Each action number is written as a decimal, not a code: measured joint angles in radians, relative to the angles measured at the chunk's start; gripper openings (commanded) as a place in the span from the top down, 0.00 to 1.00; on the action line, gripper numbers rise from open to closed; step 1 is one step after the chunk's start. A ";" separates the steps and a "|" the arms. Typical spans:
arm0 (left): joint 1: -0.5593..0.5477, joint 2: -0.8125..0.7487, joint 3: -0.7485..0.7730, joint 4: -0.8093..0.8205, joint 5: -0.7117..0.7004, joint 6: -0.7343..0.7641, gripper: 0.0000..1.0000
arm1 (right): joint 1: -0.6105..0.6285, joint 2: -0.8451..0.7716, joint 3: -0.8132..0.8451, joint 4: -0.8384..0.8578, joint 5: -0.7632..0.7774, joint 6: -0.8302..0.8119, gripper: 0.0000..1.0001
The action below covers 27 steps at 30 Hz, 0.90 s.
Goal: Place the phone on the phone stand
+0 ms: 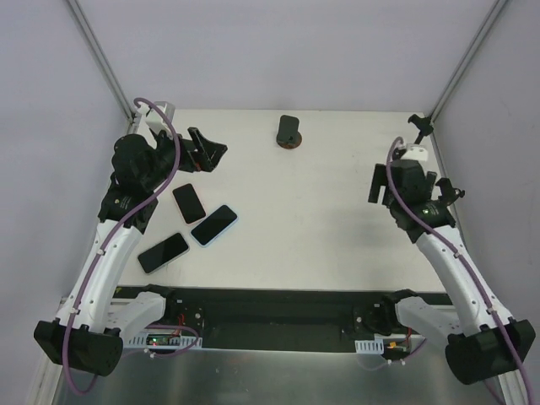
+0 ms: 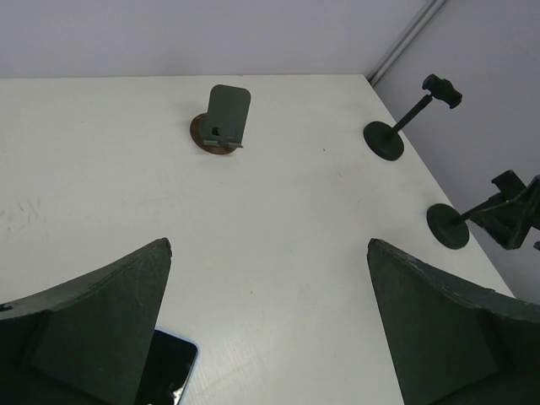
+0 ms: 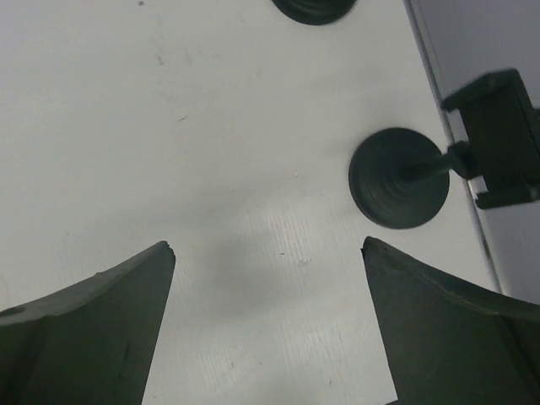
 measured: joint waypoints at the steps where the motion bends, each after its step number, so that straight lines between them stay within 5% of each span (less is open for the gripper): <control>1: 0.000 0.001 0.001 0.000 0.002 -0.001 0.01 | -0.072 0.006 0.000 -0.003 -0.036 0.025 0.04; 7: 0.001 0.028 0.012 -0.002 0.053 -0.030 0.01 | -0.547 -0.025 -0.035 0.053 -0.259 0.179 0.04; 10: 0.001 0.034 0.012 -0.003 0.076 -0.049 0.01 | -0.669 -0.023 -0.042 0.077 -0.323 0.244 0.04; 20: 0.016 0.038 0.017 -0.004 0.105 -0.074 0.03 | -0.819 0.050 -0.041 0.116 -0.415 0.305 0.01; 24: 0.030 0.055 0.029 -0.003 0.139 -0.102 0.04 | -0.829 0.085 -0.037 0.144 -0.410 0.286 0.18; 27: 0.040 0.066 0.029 -0.004 0.153 -0.113 0.04 | -0.835 0.142 -0.028 0.157 -0.411 0.278 0.18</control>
